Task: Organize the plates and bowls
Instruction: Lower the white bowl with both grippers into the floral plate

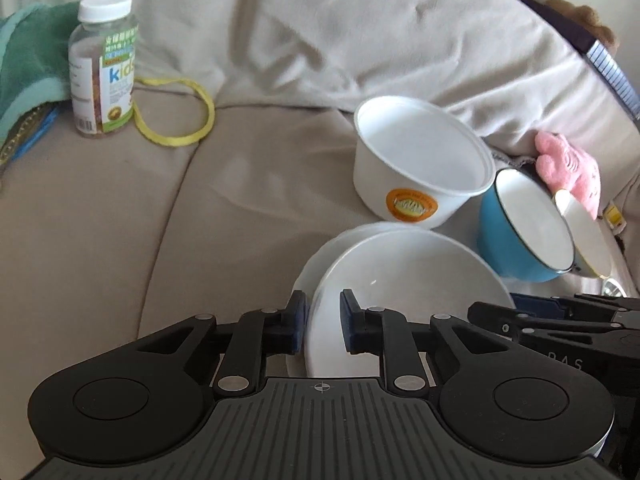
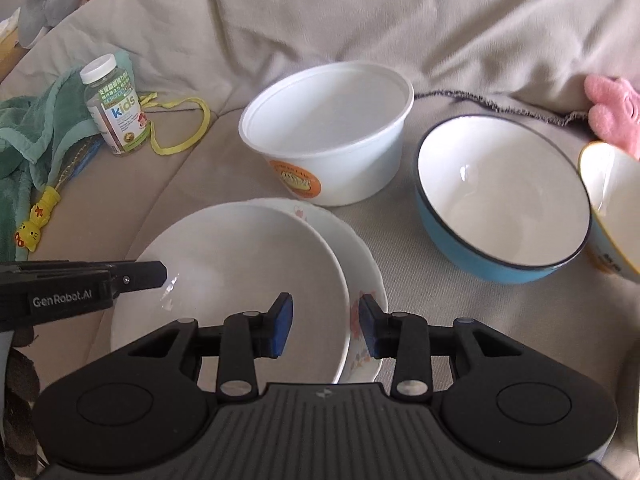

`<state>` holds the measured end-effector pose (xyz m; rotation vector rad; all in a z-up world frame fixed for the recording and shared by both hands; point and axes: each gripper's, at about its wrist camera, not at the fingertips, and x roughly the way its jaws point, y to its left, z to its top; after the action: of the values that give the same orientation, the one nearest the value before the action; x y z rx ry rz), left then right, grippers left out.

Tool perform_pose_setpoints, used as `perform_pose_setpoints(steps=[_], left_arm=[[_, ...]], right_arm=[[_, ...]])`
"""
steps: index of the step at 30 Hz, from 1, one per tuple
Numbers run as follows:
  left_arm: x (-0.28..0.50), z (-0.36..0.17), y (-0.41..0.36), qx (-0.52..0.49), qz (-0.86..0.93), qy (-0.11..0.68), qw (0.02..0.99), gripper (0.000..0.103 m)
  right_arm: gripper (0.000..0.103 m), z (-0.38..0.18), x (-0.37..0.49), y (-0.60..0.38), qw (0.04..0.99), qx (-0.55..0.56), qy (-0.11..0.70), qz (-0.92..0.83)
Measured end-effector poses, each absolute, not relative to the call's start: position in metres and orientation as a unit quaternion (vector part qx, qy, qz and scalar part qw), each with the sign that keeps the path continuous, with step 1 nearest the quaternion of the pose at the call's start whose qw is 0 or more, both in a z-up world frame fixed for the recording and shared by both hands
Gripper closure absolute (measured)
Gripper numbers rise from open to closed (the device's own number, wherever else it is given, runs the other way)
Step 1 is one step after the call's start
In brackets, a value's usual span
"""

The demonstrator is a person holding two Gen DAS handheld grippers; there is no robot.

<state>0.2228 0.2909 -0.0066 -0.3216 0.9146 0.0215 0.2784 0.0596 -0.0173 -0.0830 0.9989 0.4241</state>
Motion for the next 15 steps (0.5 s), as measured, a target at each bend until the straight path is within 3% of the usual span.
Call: perform_pose_setpoints(steps=[3, 12, 15], left_arm=[[0.216, 0.004, 0.305, -0.172, 0.013, 0.410, 0.896, 0.082], [0.220, -0.015, 0.306, -0.160, 0.003, 0.422, 0.892, 0.079], [0.225, -0.025, 0.302, -0.155, 0.009, 0.434, 0.887, 0.067]], right_arm=[[0.039, -0.011, 0.277, 0.057, 0.863, -0.051, 0.461, 0.199], [0.039, -0.048, 0.276, 0.026, 0.842, 0.058, 0.508, 0.173], [0.039, -0.062, 0.275, 0.018, 0.826, 0.104, 0.526, 0.175]])
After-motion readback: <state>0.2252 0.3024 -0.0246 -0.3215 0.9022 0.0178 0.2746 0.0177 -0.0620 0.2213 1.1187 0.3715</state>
